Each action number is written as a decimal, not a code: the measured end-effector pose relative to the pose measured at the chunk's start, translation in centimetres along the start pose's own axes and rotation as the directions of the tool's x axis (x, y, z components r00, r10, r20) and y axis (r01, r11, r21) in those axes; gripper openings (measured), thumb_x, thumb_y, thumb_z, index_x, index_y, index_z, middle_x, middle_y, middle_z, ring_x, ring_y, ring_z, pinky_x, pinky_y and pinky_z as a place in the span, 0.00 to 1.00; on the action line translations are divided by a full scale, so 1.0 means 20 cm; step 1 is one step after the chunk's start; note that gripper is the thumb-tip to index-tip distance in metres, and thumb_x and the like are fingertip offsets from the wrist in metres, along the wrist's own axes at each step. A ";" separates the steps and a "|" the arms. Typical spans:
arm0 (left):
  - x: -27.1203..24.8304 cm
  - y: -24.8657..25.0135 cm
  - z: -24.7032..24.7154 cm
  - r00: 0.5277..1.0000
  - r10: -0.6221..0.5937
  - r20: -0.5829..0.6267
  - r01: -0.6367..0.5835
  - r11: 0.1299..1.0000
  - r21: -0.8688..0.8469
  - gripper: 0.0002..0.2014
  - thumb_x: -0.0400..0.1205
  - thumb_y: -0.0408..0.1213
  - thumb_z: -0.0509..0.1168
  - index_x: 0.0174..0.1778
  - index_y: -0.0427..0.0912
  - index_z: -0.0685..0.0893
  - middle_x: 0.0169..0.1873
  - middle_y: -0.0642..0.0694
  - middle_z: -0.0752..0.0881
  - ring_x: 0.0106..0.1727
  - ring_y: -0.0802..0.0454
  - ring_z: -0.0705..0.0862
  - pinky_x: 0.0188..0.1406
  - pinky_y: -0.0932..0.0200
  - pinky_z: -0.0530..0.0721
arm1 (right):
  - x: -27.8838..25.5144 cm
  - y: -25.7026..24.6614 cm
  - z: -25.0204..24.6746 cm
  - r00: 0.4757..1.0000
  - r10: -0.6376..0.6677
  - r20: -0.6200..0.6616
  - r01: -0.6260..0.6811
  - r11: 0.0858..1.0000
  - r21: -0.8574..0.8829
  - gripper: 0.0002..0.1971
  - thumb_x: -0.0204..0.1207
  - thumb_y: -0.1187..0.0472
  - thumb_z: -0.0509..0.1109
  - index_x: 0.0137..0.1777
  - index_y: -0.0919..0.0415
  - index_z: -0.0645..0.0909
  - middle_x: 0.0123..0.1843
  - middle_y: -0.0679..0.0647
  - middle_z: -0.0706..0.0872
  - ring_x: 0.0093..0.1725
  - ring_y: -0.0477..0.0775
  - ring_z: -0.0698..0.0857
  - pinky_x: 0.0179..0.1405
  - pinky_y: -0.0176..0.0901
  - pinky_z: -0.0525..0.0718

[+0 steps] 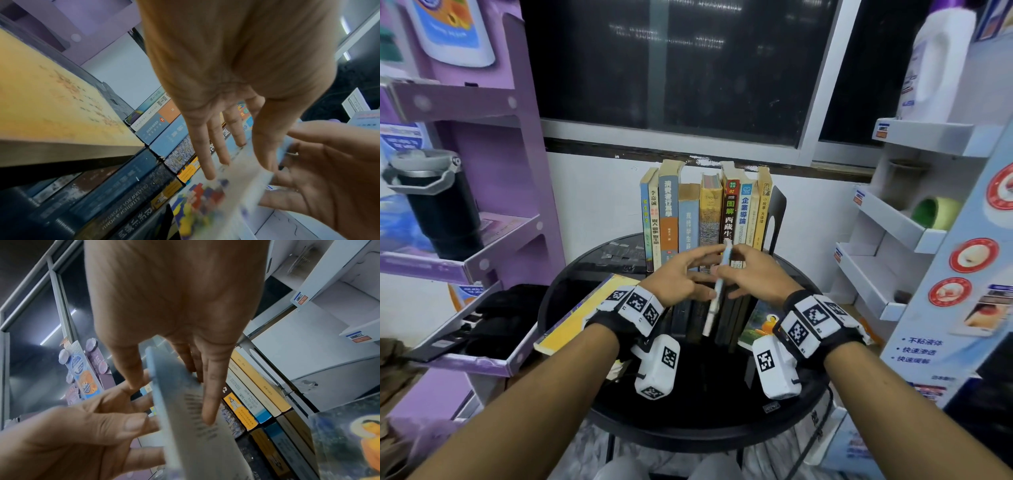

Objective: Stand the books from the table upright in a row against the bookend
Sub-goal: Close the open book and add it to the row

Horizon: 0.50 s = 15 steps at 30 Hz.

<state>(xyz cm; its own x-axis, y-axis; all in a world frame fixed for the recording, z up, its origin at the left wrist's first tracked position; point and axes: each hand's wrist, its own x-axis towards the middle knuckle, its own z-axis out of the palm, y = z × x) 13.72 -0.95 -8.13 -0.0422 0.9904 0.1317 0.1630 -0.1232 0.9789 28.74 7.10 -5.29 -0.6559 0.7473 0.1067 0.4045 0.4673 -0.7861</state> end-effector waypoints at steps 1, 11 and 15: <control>0.00 0.00 0.00 1.000 0.004 0.028 -0.005 0.999 0.033 0.40 0.72 0.12 0.68 0.74 0.55 0.72 0.71 0.52 0.77 0.62 0.48 0.86 0.50 0.50 0.88 | 0.00 0.00 -0.01 1.000 -0.019 -0.010 0.018 0.997 -0.073 0.20 0.77 0.55 0.73 0.67 0.56 0.76 0.60 0.52 0.84 0.53 0.54 0.88 0.46 0.53 0.91; 0.15 0.10 0.04 0.997 0.040 -0.072 -0.019 0.961 0.275 0.27 0.78 0.20 0.67 0.71 0.45 0.77 0.62 0.47 0.84 0.55 0.53 0.84 0.45 0.69 0.85 | -0.01 0.06 -0.14 0.993 -0.015 -0.121 -0.031 0.931 -0.365 0.18 0.81 0.63 0.63 0.71 0.63 0.75 0.66 0.64 0.83 0.62 0.65 0.83 0.59 0.54 0.85; 0.24 0.16 0.01 0.961 0.174 -0.216 -0.073 0.910 0.407 0.19 0.79 0.28 0.69 0.65 0.47 0.80 0.55 0.53 0.86 0.59 0.57 0.84 0.49 0.73 0.78 | -0.01 0.11 -0.21 0.987 0.010 -0.158 -0.066 0.934 -0.351 0.18 0.82 0.62 0.63 0.71 0.63 0.74 0.67 0.63 0.83 0.62 0.64 0.84 0.56 0.49 0.85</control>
<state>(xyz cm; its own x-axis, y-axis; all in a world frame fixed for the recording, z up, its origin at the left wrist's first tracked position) 14.32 3.50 -4.43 -0.2248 0.9166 0.3306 0.5528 -0.1594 0.8179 32.46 9.88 -4.52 -0.5425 0.8174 0.1938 0.6450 0.5531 -0.5274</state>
